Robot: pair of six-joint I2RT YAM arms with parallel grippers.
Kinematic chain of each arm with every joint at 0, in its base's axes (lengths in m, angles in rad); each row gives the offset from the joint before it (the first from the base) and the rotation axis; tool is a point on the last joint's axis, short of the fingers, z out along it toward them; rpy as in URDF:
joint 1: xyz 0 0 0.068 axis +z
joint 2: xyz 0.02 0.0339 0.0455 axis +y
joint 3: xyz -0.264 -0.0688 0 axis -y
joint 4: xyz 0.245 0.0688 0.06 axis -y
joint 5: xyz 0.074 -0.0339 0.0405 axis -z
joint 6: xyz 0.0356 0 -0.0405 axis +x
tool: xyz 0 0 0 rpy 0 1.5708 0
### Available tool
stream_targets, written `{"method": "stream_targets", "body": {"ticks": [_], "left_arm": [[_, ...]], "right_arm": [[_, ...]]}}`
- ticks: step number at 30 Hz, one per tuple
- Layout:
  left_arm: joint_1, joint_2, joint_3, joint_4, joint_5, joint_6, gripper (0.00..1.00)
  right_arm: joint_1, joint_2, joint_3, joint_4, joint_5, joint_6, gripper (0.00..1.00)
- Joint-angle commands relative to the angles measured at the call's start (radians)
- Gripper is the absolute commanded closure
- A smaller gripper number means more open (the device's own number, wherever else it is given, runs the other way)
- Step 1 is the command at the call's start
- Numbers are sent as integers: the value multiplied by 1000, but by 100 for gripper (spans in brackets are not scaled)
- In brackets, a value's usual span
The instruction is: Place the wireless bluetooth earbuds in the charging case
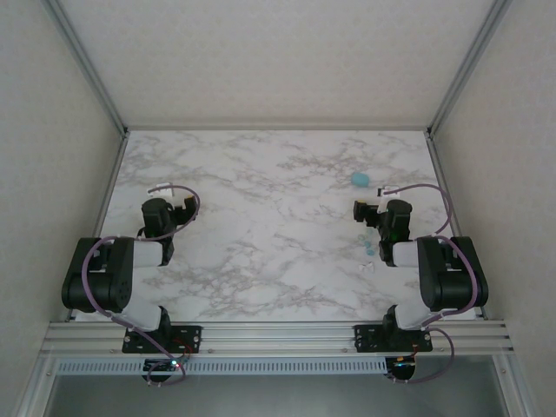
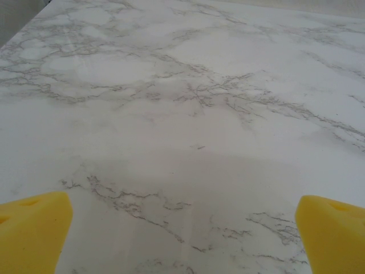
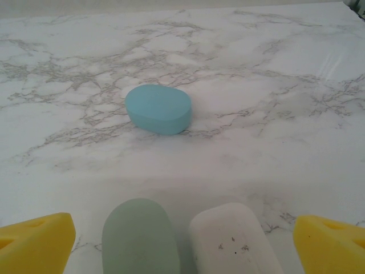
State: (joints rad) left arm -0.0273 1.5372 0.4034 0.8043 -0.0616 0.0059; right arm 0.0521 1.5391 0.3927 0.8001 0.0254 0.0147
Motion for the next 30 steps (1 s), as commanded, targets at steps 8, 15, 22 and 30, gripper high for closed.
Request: {"method": "stream_targets", "body": {"ticks": [8, 15, 22, 30], "left_arm": [[1, -101, 46, -131, 9, -18, 0], [7, -268, 70, -337, -20, -118, 0], [20, -505, 188, -789, -310, -462, 0], [27, -670, 139, -808, 9, -632, 0]], "right_arm": [[4, -51, 67, -101, -44, -18, 7], [3, -190, 299, -727, -53, 99, 5], [-4, -231, 481, -1118, -129, 325, 1], [2, -222, 549, -1325, -219, 290, 7]]}}
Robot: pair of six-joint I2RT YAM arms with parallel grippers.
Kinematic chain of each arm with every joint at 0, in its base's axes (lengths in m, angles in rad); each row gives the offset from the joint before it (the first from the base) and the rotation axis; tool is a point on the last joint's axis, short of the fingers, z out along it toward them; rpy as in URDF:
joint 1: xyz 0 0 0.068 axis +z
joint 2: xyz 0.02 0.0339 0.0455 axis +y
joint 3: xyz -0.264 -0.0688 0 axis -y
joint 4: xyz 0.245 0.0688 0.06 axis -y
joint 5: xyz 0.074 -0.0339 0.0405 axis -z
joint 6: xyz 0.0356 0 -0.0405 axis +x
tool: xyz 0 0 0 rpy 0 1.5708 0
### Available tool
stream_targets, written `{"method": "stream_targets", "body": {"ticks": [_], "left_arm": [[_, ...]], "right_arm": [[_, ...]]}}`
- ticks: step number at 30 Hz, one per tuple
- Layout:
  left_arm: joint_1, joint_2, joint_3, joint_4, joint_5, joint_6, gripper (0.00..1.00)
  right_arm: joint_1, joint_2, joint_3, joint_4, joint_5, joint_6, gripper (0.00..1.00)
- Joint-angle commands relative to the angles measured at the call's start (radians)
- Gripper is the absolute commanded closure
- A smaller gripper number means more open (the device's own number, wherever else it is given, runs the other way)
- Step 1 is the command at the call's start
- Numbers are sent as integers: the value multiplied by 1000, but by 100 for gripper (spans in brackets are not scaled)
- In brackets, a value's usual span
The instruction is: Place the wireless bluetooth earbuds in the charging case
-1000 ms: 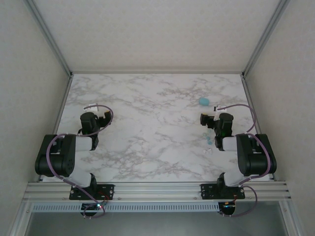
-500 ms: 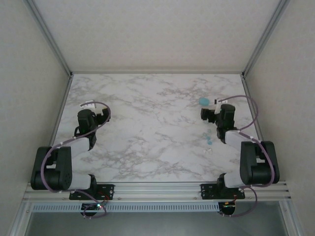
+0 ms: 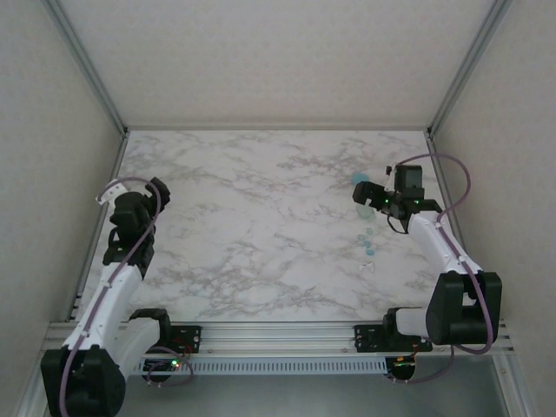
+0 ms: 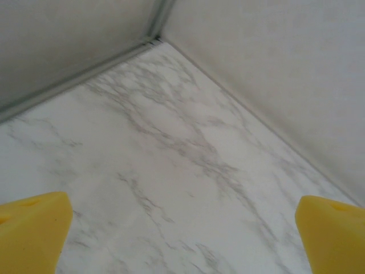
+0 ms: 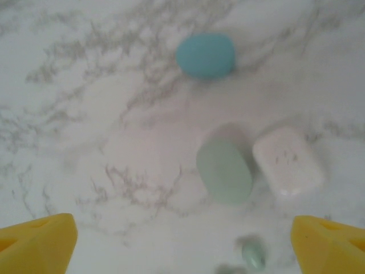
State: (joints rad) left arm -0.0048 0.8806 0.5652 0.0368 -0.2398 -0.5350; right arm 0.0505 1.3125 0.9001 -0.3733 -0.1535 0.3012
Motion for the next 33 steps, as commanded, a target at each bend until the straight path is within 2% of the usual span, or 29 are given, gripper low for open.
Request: {"method": "stream_targets", "body": {"ticks": [1, 4, 8, 16, 18, 24, 33], "left_arm": [[5, 2, -19, -38, 257, -96, 0], [-9, 109, 56, -133, 437, -72, 0], [-77, 228, 135, -255, 481, 2, 0], [-119, 238, 165, -250, 471, 20, 0], [-120, 237, 174, -261, 471, 31, 0], [-123, 197, 180, -296, 469, 55, 0], [-123, 176, 187, -327, 455, 68, 0]], "right_arm": [[5, 15, 54, -186, -36, -3, 11], [20, 52, 90, -259, -48, -44, 22], [50, 106, 113, -286, -28, -71, 27], [84, 322, 277, -313, 176, -159, 30], [84, 387, 334, -322, 184, -187, 36], [104, 562, 499, -400, 233, -238, 37], [137, 627, 522, -418, 300, -280, 34]]}}
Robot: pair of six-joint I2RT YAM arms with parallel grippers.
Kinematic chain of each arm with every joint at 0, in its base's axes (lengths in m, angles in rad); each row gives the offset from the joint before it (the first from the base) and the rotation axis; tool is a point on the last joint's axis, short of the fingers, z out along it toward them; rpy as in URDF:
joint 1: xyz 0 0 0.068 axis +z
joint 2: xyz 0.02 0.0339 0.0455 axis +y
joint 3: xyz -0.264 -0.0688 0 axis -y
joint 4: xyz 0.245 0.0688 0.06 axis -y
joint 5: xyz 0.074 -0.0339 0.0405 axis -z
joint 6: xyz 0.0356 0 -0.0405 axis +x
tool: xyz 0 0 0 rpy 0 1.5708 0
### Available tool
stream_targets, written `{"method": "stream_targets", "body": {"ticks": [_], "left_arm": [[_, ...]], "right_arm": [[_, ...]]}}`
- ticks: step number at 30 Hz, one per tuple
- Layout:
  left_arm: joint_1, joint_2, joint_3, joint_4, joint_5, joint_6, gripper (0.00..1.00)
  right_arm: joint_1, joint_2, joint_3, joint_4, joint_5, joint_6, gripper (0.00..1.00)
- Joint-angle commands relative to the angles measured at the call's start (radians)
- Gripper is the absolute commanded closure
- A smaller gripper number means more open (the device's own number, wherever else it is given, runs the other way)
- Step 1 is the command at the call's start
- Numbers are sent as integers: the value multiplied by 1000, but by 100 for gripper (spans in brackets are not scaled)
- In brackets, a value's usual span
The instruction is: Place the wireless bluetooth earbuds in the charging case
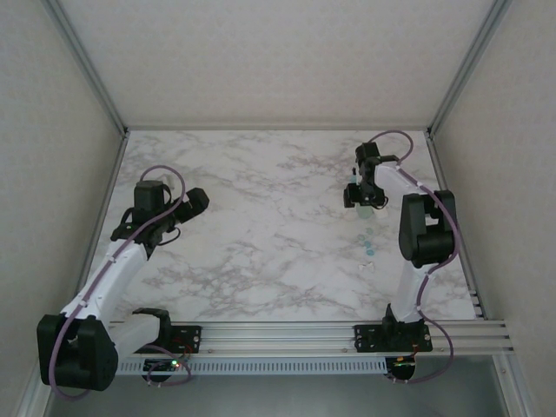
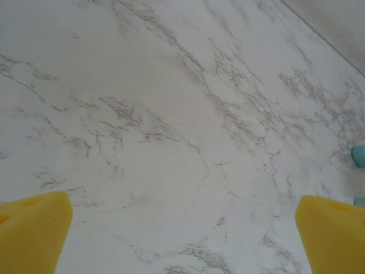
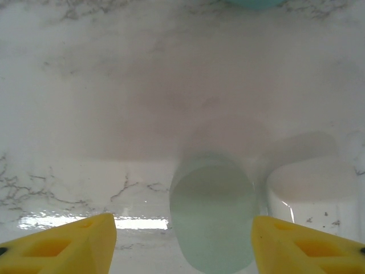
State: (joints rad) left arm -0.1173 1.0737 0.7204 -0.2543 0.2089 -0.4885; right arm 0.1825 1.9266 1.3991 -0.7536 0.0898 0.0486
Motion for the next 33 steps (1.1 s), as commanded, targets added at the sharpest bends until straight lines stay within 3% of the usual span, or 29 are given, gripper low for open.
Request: {"method": "stream_targets", "body": {"ticks": [1, 7, 12, 33], "left_arm": [[-10, -17, 34, -37, 6, 21, 0], [-11, -16, 40, -43, 7, 19, 0], [-11, -24, 38, -50, 3, 21, 0], [-12, -43, 28, -57, -7, 28, 0]], "right_arm": [[6, 12, 20, -37, 64, -34, 34], [7, 17, 15, -39, 123, -44, 33], [8, 28, 15, -38, 66, -49, 35], [8, 71, 12, -22, 53, -62, 47]]}}
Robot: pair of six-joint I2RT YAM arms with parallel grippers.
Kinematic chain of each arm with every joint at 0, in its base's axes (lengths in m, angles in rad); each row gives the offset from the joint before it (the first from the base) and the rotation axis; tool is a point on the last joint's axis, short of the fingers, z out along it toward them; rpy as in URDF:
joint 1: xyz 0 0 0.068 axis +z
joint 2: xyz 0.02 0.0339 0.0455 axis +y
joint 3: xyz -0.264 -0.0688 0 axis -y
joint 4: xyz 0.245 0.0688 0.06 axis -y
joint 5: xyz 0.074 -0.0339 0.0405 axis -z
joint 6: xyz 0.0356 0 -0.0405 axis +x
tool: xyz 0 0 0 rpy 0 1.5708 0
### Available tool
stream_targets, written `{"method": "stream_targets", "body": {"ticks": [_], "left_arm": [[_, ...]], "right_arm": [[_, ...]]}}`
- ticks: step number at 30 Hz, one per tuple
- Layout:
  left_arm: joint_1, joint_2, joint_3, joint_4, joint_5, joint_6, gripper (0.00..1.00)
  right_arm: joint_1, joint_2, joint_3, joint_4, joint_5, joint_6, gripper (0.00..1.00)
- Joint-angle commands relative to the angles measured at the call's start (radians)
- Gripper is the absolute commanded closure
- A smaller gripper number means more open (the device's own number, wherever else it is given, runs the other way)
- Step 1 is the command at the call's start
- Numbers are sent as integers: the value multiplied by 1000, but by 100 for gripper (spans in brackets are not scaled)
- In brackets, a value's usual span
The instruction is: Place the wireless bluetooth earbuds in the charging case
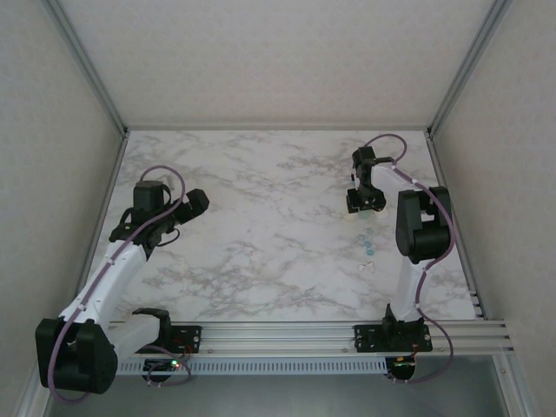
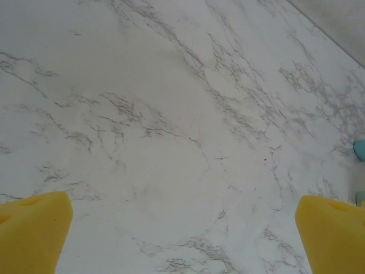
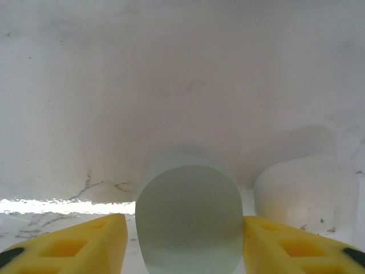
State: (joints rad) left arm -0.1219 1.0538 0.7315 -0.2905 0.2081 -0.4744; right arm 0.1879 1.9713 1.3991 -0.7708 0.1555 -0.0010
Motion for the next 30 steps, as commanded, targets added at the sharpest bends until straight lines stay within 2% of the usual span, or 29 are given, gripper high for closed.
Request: {"method": "stream_targets", "body": {"ticks": [1, 11, 15, 19, 21, 26, 30], "left_arm": [[-7, -25, 18, -22, -7, 14, 0], [-7, -41, 19, -38, -13, 11, 0], [-7, -50, 17, -29, 0, 4, 0], [-8, -50, 14, 10, 53, -41, 1], [-11, -40, 12, 67, 122, -87, 5], [-71, -5, 54, 163, 208, -175, 9], [-148, 33, 146, 167, 246, -184, 14]], "right_arm": [[2, 27, 12, -2, -11, -10, 47], [3, 54, 14, 17, 3, 11, 49], [9, 9, -17, 53, -32, 20, 58], [49, -132, -65, 116, -154, 8, 58], [85, -249, -116, 190, -287, -4, 58], [183, -555, -323, 526, -520, -76, 62], [255, -720, -457, 730, -596, -240, 64]]}}
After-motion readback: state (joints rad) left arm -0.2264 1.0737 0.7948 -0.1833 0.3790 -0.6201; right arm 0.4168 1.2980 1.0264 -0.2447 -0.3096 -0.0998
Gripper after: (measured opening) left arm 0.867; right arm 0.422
